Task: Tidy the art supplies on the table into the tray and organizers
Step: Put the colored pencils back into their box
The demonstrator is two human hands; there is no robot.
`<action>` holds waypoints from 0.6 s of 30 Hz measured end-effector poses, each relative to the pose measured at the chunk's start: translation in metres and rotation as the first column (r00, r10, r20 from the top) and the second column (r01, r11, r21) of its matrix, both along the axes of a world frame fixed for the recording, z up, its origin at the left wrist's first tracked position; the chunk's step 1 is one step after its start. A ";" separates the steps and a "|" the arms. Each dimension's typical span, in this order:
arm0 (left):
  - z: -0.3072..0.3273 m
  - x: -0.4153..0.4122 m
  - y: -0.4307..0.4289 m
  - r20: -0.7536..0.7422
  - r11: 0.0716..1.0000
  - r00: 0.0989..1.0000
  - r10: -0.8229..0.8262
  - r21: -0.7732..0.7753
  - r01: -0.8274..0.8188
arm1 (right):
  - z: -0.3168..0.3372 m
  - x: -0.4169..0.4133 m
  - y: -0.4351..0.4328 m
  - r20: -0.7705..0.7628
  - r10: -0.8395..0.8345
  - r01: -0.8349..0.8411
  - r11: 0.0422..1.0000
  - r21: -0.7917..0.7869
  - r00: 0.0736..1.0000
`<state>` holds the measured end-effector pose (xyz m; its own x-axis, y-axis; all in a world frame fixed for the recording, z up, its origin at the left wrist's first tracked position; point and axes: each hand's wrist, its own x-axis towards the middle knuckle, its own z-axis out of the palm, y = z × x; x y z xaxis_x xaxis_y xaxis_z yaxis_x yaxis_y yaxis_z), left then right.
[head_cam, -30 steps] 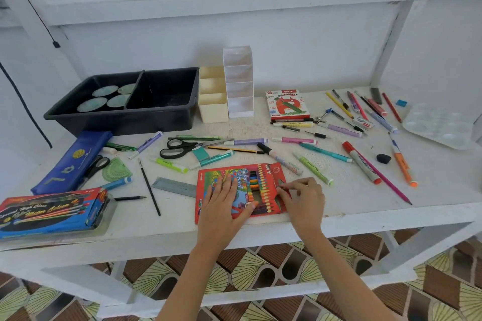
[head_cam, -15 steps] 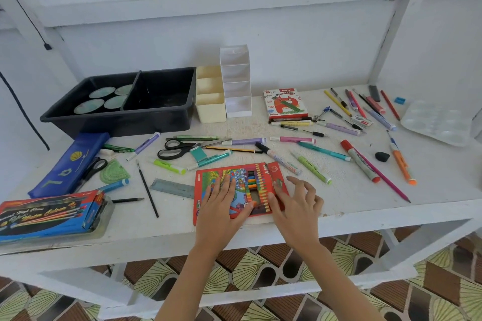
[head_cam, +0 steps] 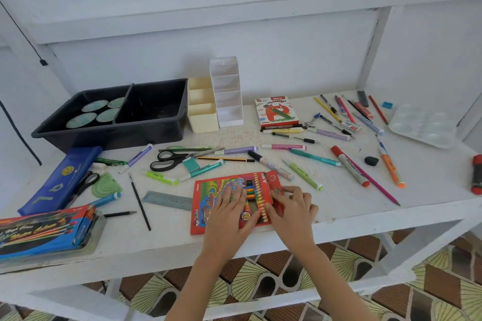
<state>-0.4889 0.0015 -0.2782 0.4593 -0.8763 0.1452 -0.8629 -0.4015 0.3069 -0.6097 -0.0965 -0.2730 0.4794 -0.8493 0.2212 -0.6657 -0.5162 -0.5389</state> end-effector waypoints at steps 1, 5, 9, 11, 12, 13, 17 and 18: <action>0.000 -0.007 -0.005 0.003 1.000 1.000 -0.031 -0.003 0.031 | 0.000 -0.002 -0.003 0.019 -0.025 0.025 1.000 0.016 1.000; -0.001 -0.027 -0.026 -0.043 0.995 0.994 -0.098 -0.012 0.098 | 0.004 -0.016 -0.020 0.118 -0.167 0.157 0.983 0.090 0.979; 0.001 -0.037 -0.041 -0.041 0.993 0.992 -0.119 -0.003 0.119 | 0.007 -0.025 -0.034 0.149 -0.229 0.201 0.963 0.182 0.962; 0.000 -0.039 -0.044 -0.040 0.995 0.994 -0.097 -0.009 0.097 | 0.007 -0.027 -0.037 0.127 -0.190 0.168 0.972 0.163 0.974; 0.000 -0.039 -0.045 -0.041 0.996 0.995 -0.086 -0.018 0.085 | 0.007 -0.028 -0.040 0.132 -0.164 0.143 0.977 0.159 0.978; 0.002 -0.041 -0.046 -0.042 0.997 0.996 -0.074 -0.030 0.073 | 0.007 -0.030 -0.043 0.156 -0.138 0.113 0.981 0.160 0.978; 0.015 -0.050 -0.055 -0.141 0.988 0.990 0.002 -0.150 -0.023 | 0.013 -0.044 -0.061 0.352 -0.101 0.029 0.979 0.203 0.931; 0.018 -0.054 -0.061 -0.167 0.980 0.986 -0.002 -0.194 -0.031 | 0.016 -0.050 -0.067 0.390 -0.112 0.035 0.979 0.200 0.914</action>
<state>-0.5425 -0.0595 -0.2601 0.5035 -0.8316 0.2342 -0.7883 -0.3313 0.5185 -0.6599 -0.1639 -0.2568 0.3191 -0.9228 0.2157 -0.4088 -0.3394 -0.8472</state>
